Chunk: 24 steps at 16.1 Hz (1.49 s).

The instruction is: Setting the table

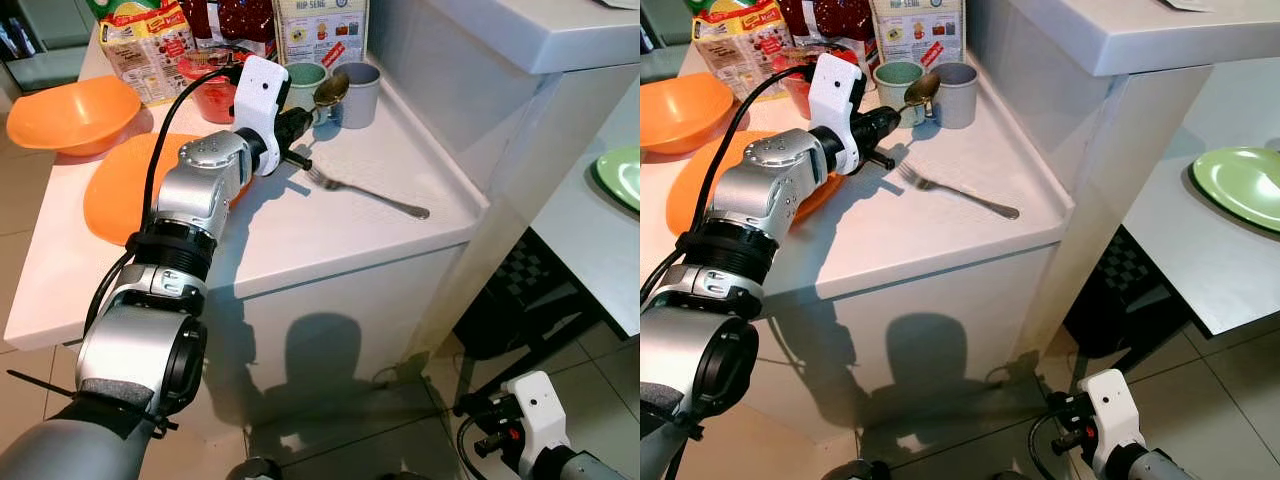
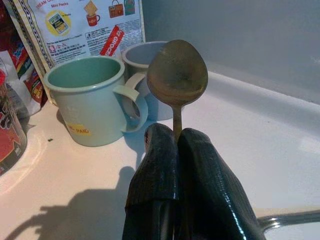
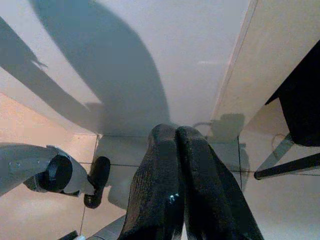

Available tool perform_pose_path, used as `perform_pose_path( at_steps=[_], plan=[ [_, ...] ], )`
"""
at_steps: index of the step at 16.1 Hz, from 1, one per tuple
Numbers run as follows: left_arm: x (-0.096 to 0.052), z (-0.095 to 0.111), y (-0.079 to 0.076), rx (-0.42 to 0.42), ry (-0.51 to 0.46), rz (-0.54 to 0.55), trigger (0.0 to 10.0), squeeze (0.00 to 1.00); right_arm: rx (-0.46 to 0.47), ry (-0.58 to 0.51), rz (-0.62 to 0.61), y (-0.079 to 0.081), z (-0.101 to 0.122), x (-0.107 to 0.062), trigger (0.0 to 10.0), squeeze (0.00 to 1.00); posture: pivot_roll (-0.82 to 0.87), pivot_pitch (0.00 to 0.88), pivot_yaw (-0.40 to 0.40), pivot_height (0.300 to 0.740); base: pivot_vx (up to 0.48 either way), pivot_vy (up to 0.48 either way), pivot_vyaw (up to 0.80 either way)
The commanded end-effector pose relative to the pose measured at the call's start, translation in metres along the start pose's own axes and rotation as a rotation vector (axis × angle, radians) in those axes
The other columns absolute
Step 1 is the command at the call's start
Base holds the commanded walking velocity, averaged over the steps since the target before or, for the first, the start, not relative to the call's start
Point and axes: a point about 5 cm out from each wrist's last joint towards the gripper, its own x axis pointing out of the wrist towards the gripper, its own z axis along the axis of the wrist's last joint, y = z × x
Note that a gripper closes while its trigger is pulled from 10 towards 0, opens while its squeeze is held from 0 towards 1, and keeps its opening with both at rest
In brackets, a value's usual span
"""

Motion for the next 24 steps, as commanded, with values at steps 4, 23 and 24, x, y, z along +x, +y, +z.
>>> perform_pose_path(
  at_steps=[4,23,24],
  plan=[
    [0.000,0.001,-0.008,0.008,-0.020,-0.029,0.0,0.00,-0.005,-0.006,-0.004,0.001,0.001,-0.001,10.0,0.00,-0.13,0.070,0.028,0.740,0.000,0.000,0.00],
    [-0.057,0.022,-0.025,-0.025,-0.153,0.051,0.0,0.00,-0.052,-0.065,0.018,-0.010,0.011,0.022,10.0,0.00,-0.02,0.000,-0.020,0.740,0.000,0.000,0.00],
    [-0.060,0.019,-0.026,-0.029,-0.139,0.055,0.0,0.00,-0.057,-0.068,0.023,-0.010,0.011,0.024,10.0,0.00,-0.01,0.000,-0.021,0.740,0.000,0.000,0.00]
  ],
)
